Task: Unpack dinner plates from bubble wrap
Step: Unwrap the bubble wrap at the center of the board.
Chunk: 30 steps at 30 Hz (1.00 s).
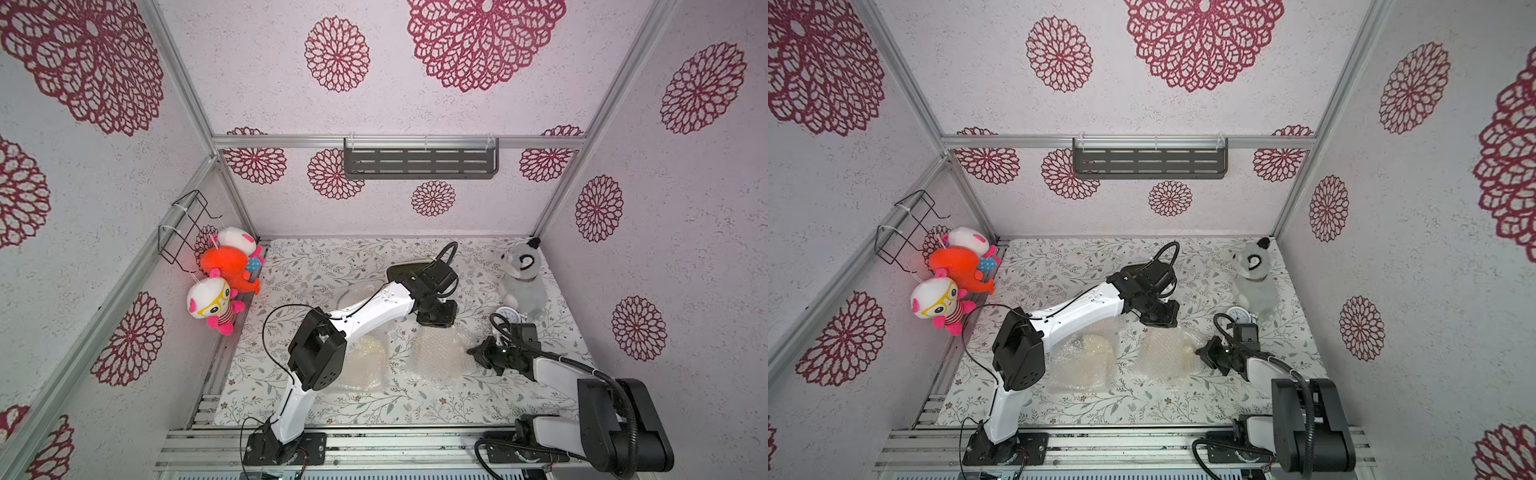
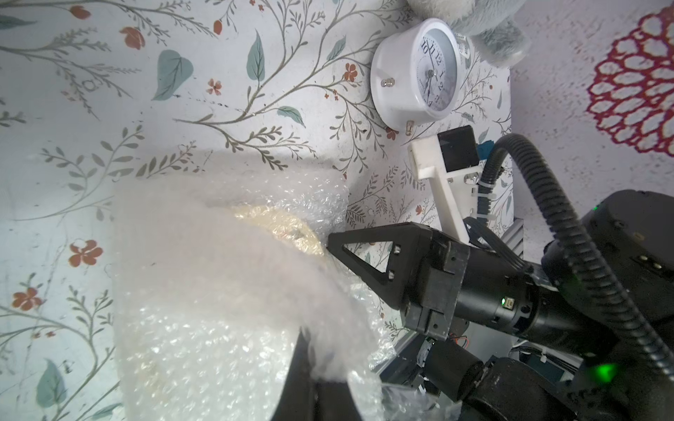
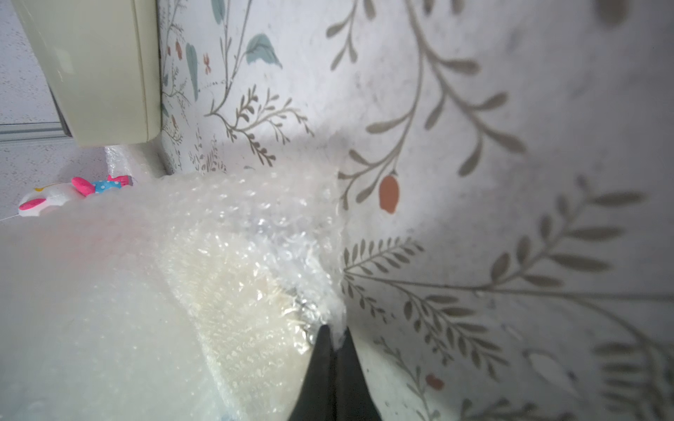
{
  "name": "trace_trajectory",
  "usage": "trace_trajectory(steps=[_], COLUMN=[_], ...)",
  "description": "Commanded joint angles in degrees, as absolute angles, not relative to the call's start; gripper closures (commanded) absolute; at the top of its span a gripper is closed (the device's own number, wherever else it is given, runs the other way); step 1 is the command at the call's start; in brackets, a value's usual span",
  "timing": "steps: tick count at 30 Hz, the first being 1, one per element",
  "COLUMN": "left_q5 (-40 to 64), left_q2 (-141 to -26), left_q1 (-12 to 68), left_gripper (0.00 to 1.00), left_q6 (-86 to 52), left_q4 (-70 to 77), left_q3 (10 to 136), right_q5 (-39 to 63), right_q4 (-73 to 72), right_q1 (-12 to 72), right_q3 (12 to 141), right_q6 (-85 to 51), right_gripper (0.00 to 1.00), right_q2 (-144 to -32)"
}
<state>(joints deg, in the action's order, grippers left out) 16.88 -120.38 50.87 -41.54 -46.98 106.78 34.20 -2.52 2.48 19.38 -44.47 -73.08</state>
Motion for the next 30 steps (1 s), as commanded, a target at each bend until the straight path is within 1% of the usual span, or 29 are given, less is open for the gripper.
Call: trace_trajectory(steps=[1,5,11,13,19,23,29,30], left_q5=[18.0,19.3,21.1,21.5,23.2,23.8,26.3,26.7], left_q2=[-117.9,-116.6,-113.8,-113.1,-109.0,-107.2,-105.2,-104.8], left_q1=[50.1,49.1,47.1,46.7,45.4,44.2,42.1,41.6], left_gripper=[1.00,1.00,1.00,1.00,1.00,1.00,1.00,0.97], left_q6=[-40.4,-41.1,-42.7,-42.8,-43.6,-43.9,-44.7,-45.0], left_q4=[-45.5,-44.2,-40.8,-40.0,-37.4,-36.0,-33.1,-32.4], left_q3=[106.2,104.4,99.9,98.7,94.8,92.3,88.5,87.8], right_q5=[32.6,31.8,31.5,31.3,30.1,31.0,31.6,31.5], right_q4=[-2.0,0.3,5.1,7.4,15.6,17.1,17.0,16.7], right_q1=[2.6,2.6,2.6,2.6,2.6,2.6,4.1,4.7], right_q3=[19.9,20.6,21.9,22.6,26.0,27.6,29.9,30.2], right_q6=[-43.2,-42.8,-42.7,-42.5,-41.7,-43.6,-44.9,-44.9], right_gripper=[1.00,0.84,0.70,0.67,0.65,0.64,0.64,0.65], right_q2=[-72.2,-69.9,-65.1,-63.0,-56.4,-53.6,-54.7,-55.3])
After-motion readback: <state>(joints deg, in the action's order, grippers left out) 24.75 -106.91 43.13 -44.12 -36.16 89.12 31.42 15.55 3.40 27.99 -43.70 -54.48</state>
